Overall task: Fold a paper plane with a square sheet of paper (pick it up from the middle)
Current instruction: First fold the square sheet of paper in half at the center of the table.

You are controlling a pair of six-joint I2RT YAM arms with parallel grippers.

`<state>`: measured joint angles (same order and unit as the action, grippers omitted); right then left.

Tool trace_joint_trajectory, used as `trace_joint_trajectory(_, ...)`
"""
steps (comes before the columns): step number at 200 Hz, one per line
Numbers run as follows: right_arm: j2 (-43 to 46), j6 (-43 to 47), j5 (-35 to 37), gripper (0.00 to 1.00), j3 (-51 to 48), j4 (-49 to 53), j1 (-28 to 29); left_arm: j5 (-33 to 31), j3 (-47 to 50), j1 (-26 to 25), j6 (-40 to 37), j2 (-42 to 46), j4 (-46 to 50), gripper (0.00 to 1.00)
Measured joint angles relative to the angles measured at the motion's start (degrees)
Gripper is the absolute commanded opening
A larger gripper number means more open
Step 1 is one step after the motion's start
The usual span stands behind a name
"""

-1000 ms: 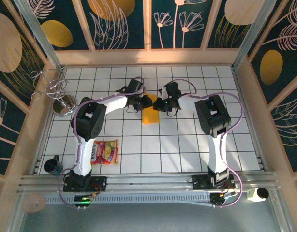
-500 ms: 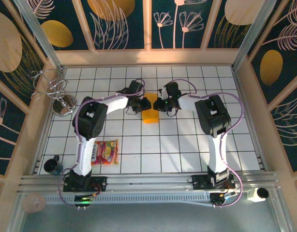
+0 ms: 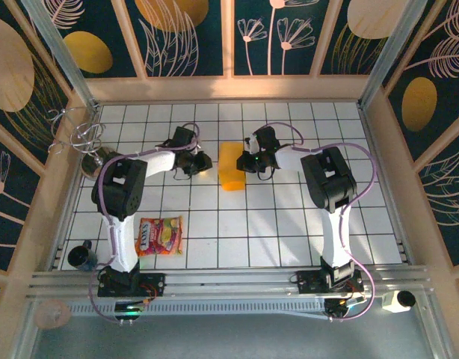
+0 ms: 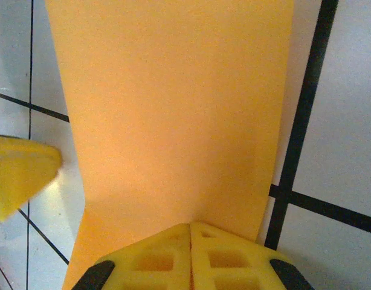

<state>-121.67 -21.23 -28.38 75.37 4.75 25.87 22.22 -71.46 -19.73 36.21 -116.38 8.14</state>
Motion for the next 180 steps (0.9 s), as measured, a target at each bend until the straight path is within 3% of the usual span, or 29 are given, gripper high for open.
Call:
trace_joint_trajectory(69,-0.92,3.76,-0.61,0.09,2.38,3.45,-0.07,9.53,3.48,-1.9,6.45,2.4,-13.27,0.23)
trace_joint_trajectory(121,-1.97,8.94,-1.79,0.08,4.96,7.06,-0.37,10.29,-4.35,-5.35,4.72,-4.37,-9.77,0.23)
trace_joint_trajectory(180,-2.69,12.41,-2.4,0.08,6.4,9.22,-0.76,8.68,-8.48,-4.35,1.27,-8.33,-4.02,0.23)
